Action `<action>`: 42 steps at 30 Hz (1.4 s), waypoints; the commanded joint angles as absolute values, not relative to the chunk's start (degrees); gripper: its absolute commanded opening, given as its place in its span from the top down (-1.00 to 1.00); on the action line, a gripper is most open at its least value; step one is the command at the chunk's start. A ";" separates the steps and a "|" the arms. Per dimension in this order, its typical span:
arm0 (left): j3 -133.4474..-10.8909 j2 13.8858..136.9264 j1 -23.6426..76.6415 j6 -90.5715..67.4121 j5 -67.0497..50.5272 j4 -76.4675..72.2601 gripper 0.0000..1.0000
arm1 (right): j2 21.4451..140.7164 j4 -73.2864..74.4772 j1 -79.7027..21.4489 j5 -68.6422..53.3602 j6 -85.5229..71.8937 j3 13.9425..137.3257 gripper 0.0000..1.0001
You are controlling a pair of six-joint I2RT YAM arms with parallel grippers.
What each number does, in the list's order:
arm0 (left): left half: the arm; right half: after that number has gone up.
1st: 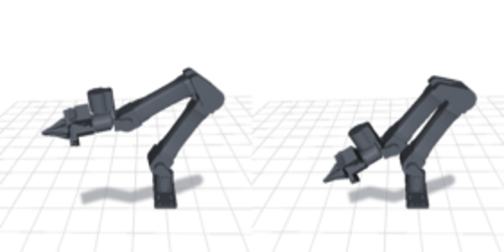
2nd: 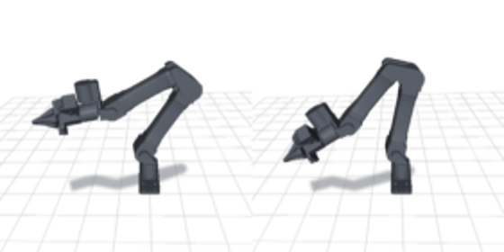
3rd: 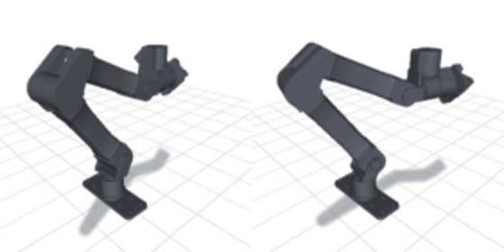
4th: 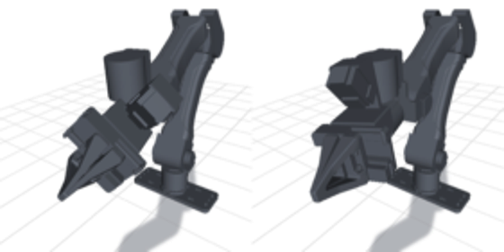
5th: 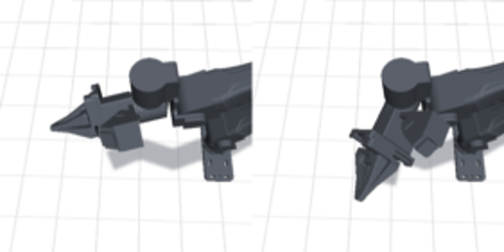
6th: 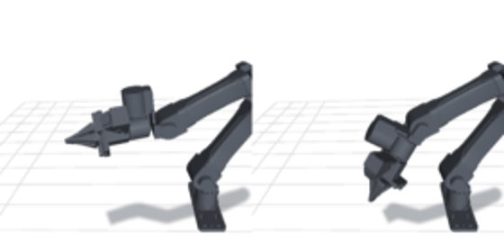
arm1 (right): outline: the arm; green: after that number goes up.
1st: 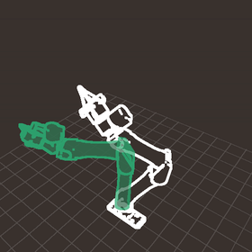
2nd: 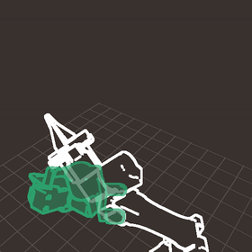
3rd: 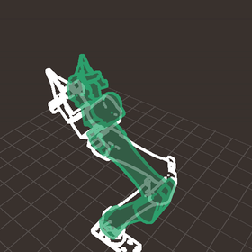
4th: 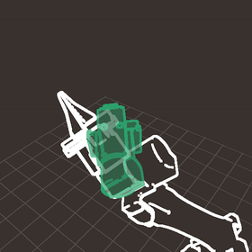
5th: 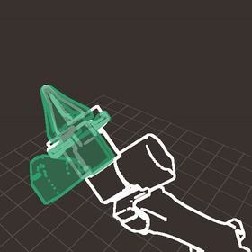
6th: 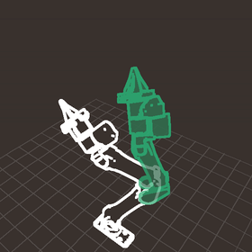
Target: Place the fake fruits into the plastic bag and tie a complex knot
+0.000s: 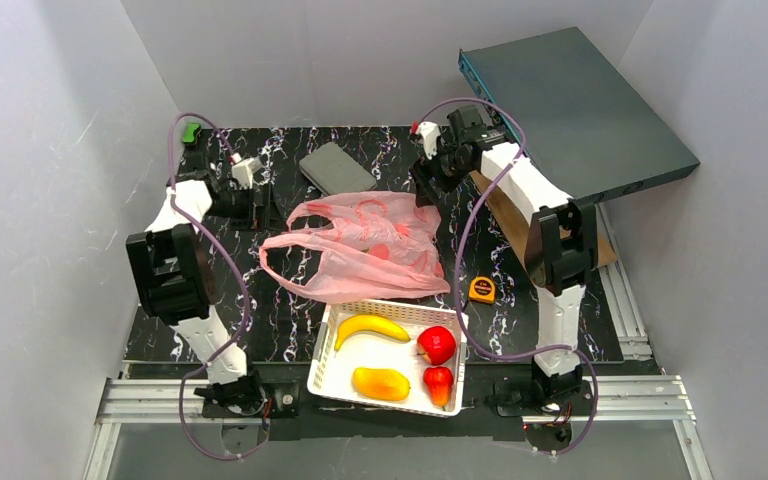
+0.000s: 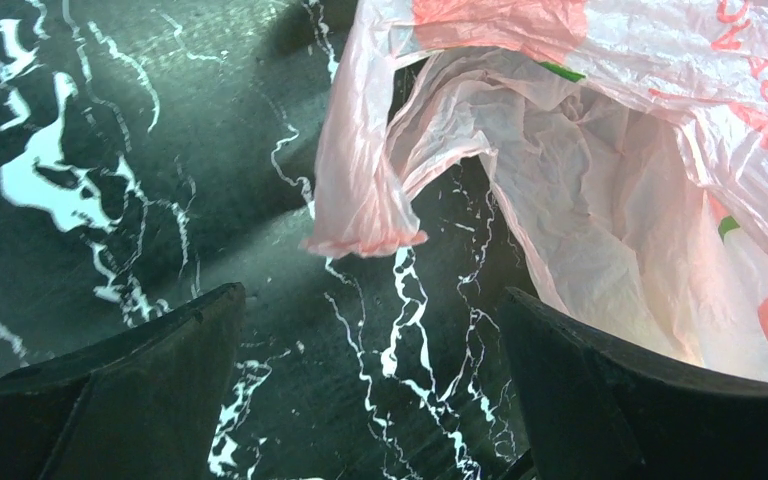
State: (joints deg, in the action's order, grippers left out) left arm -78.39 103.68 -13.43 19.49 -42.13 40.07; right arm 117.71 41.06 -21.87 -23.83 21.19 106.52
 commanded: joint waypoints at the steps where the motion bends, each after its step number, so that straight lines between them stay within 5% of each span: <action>1: -79.24 104.17 -10.29 17.72 -41.18 38.19 -0.97 | 120.41 44.52 -21.62 -27.22 29.23 107.81 -0.79; 8: -79.37 108.76 -6.60 13.41 -36.04 33.56 -0.93 | 124.61 44.22 -21.70 -26.98 31.29 108.82 -0.78; 13: -82.18 113.59 -5.71 9.44 -31.00 32.95 -0.54 | 126.99 44.52 -21.86 -26.67 31.88 109.62 -0.57; 15: -83.36 114.20 -5.82 9.50 -29.44 33.99 -0.02 | 127.02 45.94 -21.88 -26.86 33.05 110.20 -0.24; 19: -83.46 110.72 -9.40 11.32 -28.81 35.59 1.00 | 124.10 46.38 -21.81 -23.43 35.94 108.46 0.96; 28: -80.06 103.87 -20.50 24.88 -32.35 40.29 1.00 | 114.63 39.08 -20.27 -22.68 29.66 103.58 0.97; 29: -78.69 102.98 -20.02 25.03 -32.88 40.03 1.00 | 115.50 40.56 -20.63 -24.34 28.46 105.58 0.96; 32: -76.57 101.90 -18.42 24.43 -32.54 38.18 1.00 | 119.59 44.12 -22.38 -27.22 22.86 113.64 0.00; 34: -75.91 102.19 -18.06 23.94 -32.76 37.43 1.00 | 122.09 44.34 -23.19 -28.29 18.33 117.54 -0.30; 42: -74.88 104.03 -14.50 24.90 -33.33 35.51 1.00 | 129.03 43.94 -23.99 -34.66 6.55 123.88 -0.83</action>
State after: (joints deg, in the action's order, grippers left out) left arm -75.42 104.31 -16.14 23.64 -31.35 36.27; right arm 126.06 43.33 -24.21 -29.50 13.85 122.15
